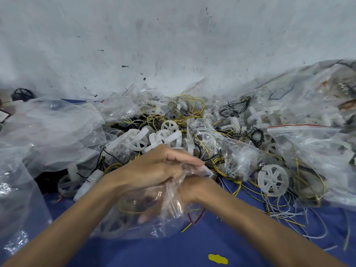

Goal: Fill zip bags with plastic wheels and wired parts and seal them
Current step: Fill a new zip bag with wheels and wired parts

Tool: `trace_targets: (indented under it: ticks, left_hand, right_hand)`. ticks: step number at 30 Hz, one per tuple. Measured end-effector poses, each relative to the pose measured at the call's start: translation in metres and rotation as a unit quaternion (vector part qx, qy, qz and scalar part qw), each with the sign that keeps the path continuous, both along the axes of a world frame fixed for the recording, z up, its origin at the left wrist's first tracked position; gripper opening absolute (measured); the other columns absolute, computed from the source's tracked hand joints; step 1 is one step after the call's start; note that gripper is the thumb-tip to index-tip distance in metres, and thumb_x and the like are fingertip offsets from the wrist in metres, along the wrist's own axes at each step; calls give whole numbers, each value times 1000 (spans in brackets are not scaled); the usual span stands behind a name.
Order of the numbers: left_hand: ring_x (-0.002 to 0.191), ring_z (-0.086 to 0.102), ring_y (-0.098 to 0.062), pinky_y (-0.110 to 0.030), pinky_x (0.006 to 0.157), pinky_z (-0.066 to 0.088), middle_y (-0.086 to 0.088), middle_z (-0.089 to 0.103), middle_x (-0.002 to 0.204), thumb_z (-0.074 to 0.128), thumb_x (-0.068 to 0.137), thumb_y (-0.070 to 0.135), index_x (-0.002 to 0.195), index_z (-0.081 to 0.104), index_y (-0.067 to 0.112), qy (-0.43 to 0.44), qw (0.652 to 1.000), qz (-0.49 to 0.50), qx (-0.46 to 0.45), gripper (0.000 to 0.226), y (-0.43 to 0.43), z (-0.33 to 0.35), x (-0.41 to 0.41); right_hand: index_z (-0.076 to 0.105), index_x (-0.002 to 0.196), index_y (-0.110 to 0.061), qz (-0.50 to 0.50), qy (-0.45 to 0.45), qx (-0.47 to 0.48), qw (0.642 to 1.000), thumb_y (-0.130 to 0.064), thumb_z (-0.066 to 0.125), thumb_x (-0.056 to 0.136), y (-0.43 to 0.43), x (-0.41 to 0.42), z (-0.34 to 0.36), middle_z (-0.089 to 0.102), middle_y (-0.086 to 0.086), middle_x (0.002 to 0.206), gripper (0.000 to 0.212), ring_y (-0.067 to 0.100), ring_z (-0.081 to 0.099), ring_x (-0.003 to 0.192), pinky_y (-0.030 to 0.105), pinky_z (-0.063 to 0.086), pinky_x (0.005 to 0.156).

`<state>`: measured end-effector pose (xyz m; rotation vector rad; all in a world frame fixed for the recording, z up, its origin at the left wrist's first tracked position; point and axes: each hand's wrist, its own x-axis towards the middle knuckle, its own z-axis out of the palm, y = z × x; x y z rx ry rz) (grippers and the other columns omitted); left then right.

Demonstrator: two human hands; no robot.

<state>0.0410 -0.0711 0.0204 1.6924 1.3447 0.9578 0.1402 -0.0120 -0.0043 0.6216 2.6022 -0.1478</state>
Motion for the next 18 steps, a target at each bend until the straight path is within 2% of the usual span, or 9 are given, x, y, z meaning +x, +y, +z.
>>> trace_targets:
  ticks: [2, 3, 6, 7, 9, 11, 14, 16, 18]
  left_hand:
    - [108, 62, -8, -29, 93, 48, 6, 71, 108, 44, 55, 5, 106, 69, 21, 16, 1000, 11, -4, 59, 2, -2, -5]
    - [107, 62, -5, -25, 88, 48, 7, 71, 107, 44, 56, 5, 107, 68, 21, 23, 1000, 17, -10, 58, 4, -4, -8]
    - [88, 62, 5, -11, 71, 45, 10, 70, 96, 47, 69, 2, 108, 68, 22, 65, 997, 40, -27, 48, 10, -13, -18]
    - [82, 62, 3, -12, 69, 44, 8, 69, 91, 48, 78, -1, 106, 70, 22, 103, 993, 40, -34, 42, 14, -18, -19]
    - [87, 61, -5, -21, 77, 48, 7, 69, 92, 48, 89, 2, 104, 71, 20, 193, 979, 13, -65, 33, 19, -32, -19]
    - [90, 60, -2, -18, 82, 47, 7, 67, 96, 50, 92, 8, 106, 71, 16, 255, 960, -31, -108, 27, 22, -50, -13]
    - [67, 55, 13, -2, 59, 38, 6, 65, 86, 50, 88, 8, 102, 70, 16, 270, 955, -30, -119, 26, 26, -71, -4]
    - [59, 53, 15, -2, 52, 35, 8, 63, 81, 50, 89, 9, 99, 70, 17, 253, 960, -20, -115, 24, 28, -76, -5]
    - [55, 52, 13, -4, 50, 34, 11, 63, 78, 50, 89, 9, 98, 69, 19, 239, 964, -21, -116, 23, 29, -77, -7]
  right_hand:
    - [57, 103, 3, 52, 16, -53, 997, -9, 45, 95, 2, 9, 14, 59, 17, 99, 19, 23, 47, 89, 7, 38, 60]
    - [55, 90, 2, 93, 30, -72, 993, -3, 46, 92, 3, 17, 22, 56, 11, 83, 11, 15, 41, 81, 11, 35, 51]
    - [59, 90, 2, 148, 104, -168, 969, -3, 47, 93, 18, 44, 41, 64, 10, 94, 13, 5, 46, 79, 15, 36, 69]
    - [64, 100, 3, 102, 148, -230, 956, -8, 48, 95, 31, 52, 47, 68, 5, 104, 19, 4, 56, 86, 17, 43, 75]
    - [67, 103, -1, -20, 240, -295, 925, -13, 49, 96, 60, 59, 50, 73, -8, 92, 23, 6, 67, 81, 14, 50, 65]
    - [67, 101, -4, -81, 287, -154, 942, -18, 50, 96, 90, 50, 31, 73, -9, 87, 22, 13, 69, 78, 15, 51, 61]
    - [53, 124, -4, -92, 153, 102, 979, -34, 50, 94, 113, 21, -24, 41, 11, 139, 42, 27, 46, 122, 38, 39, 103]
    - [48, 128, -3, -66, 155, 127, 978, -41, 46, 94, 113, 0, -49, 28, 9, 143, 51, 29, 35, 130, 44, 31, 108]
    - [44, 130, 0, -35, 169, 131, 976, -44, 42, 95, 110, -15, -57, 32, 11, 139, 55, 33, 41, 124, 49, 37, 101]
